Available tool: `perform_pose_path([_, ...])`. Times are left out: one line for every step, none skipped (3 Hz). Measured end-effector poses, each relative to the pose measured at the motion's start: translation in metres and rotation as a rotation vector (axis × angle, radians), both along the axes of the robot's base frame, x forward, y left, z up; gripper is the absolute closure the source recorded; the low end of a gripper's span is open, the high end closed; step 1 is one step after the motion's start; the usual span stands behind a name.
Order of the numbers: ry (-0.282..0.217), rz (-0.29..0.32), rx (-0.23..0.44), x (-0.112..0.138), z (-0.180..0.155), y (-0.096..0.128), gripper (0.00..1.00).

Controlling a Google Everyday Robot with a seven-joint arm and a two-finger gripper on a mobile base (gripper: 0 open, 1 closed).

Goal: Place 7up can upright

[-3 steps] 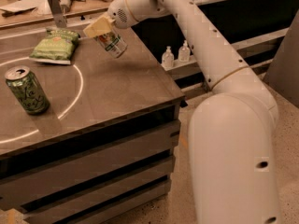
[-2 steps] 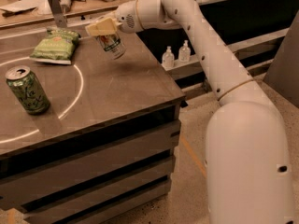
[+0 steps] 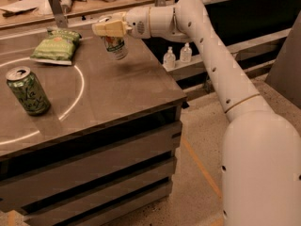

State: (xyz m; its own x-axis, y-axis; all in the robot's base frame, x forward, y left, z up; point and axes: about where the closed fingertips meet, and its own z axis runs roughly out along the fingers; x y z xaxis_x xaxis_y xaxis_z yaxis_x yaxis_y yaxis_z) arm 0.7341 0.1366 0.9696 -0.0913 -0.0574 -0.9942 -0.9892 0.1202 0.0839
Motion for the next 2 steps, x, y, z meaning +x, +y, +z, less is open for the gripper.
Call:
perform_pose_path([-0.017, 0.015, 0.026, -0.0022, 0.0002, 0.0006, 1.0])
perform_pose_path([-0.022, 0.026, 0.047, -0.0032, -0.0069, 0.0018, 1.0])
